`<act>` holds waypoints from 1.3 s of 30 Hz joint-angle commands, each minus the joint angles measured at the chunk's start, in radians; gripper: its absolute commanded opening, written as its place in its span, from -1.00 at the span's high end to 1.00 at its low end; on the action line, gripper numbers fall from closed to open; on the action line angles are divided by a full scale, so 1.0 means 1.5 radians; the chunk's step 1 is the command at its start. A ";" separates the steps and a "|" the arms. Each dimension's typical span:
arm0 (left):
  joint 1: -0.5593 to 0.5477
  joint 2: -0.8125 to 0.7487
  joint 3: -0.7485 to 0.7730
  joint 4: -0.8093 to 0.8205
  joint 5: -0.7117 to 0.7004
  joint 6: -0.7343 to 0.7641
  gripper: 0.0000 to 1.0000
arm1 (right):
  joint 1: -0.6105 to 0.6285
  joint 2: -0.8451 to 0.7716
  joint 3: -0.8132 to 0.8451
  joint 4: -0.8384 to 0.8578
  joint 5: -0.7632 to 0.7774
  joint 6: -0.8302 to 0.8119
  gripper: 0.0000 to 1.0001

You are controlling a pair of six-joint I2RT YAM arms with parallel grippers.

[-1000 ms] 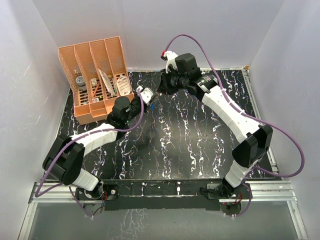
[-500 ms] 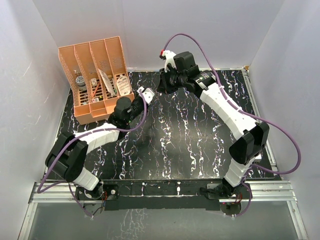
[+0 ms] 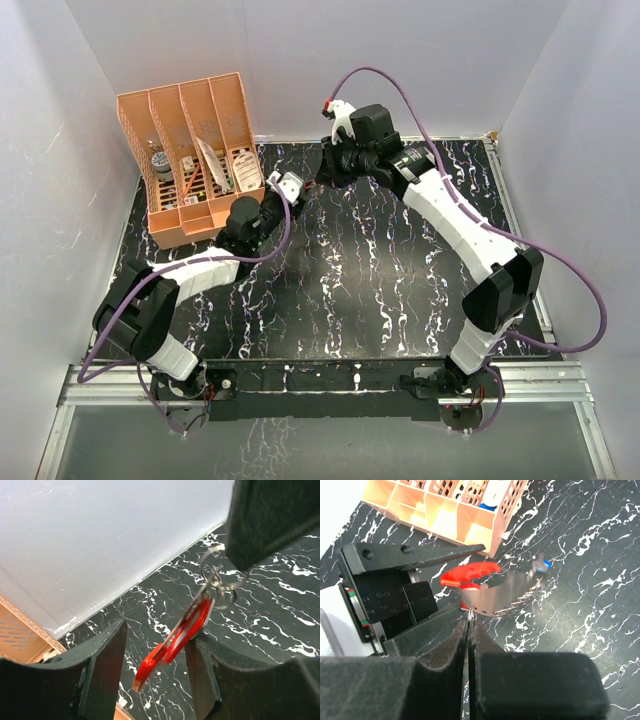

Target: Put the keys on the keyring

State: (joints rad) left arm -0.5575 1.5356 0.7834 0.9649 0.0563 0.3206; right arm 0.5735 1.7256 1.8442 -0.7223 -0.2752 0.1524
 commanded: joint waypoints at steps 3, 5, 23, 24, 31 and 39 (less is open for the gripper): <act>0.005 -0.010 -0.026 0.064 0.028 -0.033 0.02 | -0.006 -0.059 -0.004 0.075 0.009 0.015 1.00; 0.005 -0.009 -0.037 0.079 0.033 -0.038 0.01 | -0.008 -0.059 -0.003 0.076 0.009 0.015 1.00; 0.005 0.007 -0.091 0.207 0.079 -0.120 -0.06 | -0.020 -0.071 0.026 0.078 0.008 0.013 1.00; 0.005 0.010 -0.091 0.211 0.083 -0.124 -0.06 | -0.020 -0.071 0.029 0.078 0.006 0.013 1.00; 0.005 0.046 -0.075 0.242 0.094 -0.140 0.06 | -0.021 -0.078 0.026 0.078 -0.006 0.013 1.00; 0.005 0.030 -0.040 0.188 0.065 -0.109 0.98 | -0.025 -0.101 -0.011 0.073 0.022 0.005 1.00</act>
State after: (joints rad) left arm -0.5598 1.6302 0.6720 1.2583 0.1761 0.1253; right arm 0.5468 1.6569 1.8355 -0.6697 -0.2630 0.1650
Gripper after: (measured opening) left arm 0.060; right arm 0.009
